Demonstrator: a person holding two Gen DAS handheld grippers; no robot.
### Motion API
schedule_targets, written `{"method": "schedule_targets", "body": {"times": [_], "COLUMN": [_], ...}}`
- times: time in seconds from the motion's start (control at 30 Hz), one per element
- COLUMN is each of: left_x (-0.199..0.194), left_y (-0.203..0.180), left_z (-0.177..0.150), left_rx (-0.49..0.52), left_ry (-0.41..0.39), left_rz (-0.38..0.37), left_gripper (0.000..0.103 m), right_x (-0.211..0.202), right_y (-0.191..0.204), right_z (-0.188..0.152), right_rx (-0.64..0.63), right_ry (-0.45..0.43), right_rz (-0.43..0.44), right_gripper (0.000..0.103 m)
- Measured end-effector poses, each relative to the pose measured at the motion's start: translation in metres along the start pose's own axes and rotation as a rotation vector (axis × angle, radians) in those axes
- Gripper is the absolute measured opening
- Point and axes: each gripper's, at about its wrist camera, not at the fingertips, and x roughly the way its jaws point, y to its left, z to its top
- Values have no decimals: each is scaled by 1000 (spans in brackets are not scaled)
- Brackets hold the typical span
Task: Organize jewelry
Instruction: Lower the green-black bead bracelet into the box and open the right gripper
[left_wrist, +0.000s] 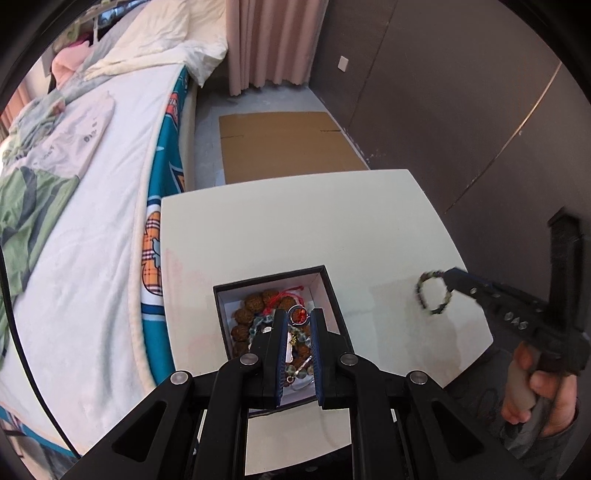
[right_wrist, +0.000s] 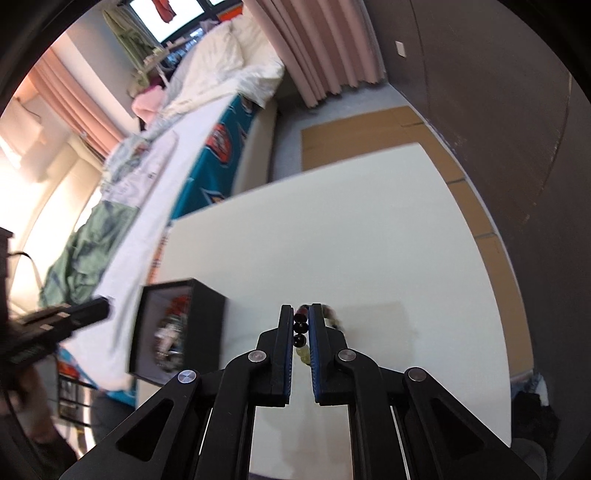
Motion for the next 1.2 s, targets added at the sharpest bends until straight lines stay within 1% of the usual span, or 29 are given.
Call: {"method": "schedule_targets", "body": {"times": [0.2, 0.3, 0.33, 0.37, 0.4, 0.43, 0.47, 0.53, 0.7, 1.03, 1.2], "left_x": [16, 22, 22, 20, 17, 12, 7, 0, -10, -27, -33], "left_y": [0, 2, 5, 8, 10, 15, 19, 26, 45, 67, 76], "left_z": [-2, -2, -2, -3, -3, -3, -4, -4, -8, -18, -23], "left_rx": [-27, -42, -52, -64, -73, -89, -102, -115, -154, -198, -212], "left_ry": [42, 74, 77, 69, 56, 31, 6, -12, -26, -45, -56], "left_rz": [-66, -104, -114, -117, -116, -114, -115, -118, -93, -63, -57], "left_gripper": [13, 14, 21, 39, 51, 72, 78, 78, 78, 78, 78], "right_x": [-10, -15, -17, -17, -17, -17, -16, -14, -11, 0, 12], "right_y": [29, 39, 41, 43, 47, 50, 54, 58, 75, 125, 136], "right_z": [11, 14, 14, 15, 15, 15, 16, 16, 20, 31, 29], "right_rx": [-30, -42, -45, -48, -54, -59, -66, -74, -98, -174, -186], "right_ry": [-33, -41, -42, -43, -43, -42, -40, -34, -27, -12, 7], "right_rz": [29, 40, 42, 44, 46, 48, 49, 55, 91, 177, 172], "right_gripper": [9, 9, 9, 9, 9, 9, 9, 9, 9, 9, 9]}}
